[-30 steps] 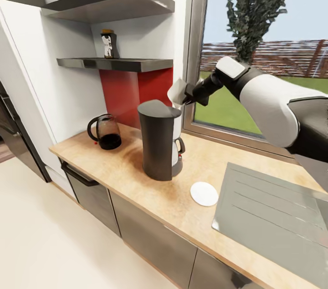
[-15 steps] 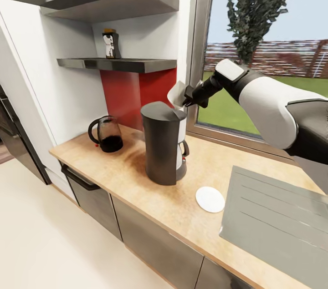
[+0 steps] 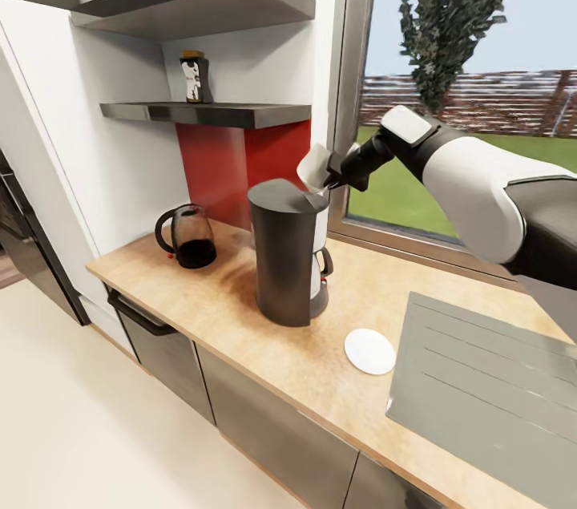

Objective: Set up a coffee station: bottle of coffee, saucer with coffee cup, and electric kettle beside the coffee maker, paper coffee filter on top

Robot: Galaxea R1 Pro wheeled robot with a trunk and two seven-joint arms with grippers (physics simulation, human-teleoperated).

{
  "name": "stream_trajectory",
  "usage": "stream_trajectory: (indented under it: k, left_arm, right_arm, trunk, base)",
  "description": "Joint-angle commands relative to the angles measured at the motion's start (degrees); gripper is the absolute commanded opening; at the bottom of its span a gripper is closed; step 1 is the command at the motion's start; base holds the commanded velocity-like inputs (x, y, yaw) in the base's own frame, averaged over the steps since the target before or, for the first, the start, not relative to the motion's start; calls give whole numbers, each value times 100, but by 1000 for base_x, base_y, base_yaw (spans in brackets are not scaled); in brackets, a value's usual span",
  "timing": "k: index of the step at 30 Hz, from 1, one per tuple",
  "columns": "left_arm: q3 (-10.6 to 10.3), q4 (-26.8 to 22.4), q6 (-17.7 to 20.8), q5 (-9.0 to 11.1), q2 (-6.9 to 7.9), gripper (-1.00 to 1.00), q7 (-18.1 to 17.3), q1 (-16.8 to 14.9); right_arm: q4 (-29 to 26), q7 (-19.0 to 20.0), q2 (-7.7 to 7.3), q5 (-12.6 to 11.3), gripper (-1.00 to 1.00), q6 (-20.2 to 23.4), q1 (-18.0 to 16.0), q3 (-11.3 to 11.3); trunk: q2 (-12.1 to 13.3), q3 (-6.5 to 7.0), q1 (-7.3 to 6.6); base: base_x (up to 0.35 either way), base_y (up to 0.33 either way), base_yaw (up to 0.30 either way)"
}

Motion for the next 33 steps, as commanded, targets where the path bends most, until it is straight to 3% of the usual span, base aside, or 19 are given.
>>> stream_trajectory:
  k: [1, 7, 33]
  left_arm:
    - [47, 1, -22, -58, 0, 100, 15, -1]
    - [48, 1, -24, -61, 0, 100, 15, -3]
    - [55, 1, -24, -54, -1, 100, 15, -1]
  right_arm:
    - [-5, -33, -7, -82, -100, 13, -3, 44]
    - [-5, -33, -78, -77, -100, 13, 64, 46]
    - [-5, -33, -108, -73, -100, 13, 132, 53]
  trunk:
    - [-11, -11, 3]
    - [-11, -11, 3]
    - [-11, -11, 3]
  base:
    - [0, 0, 0]
    - [0, 0, 0]
    - [70, 25, 0]
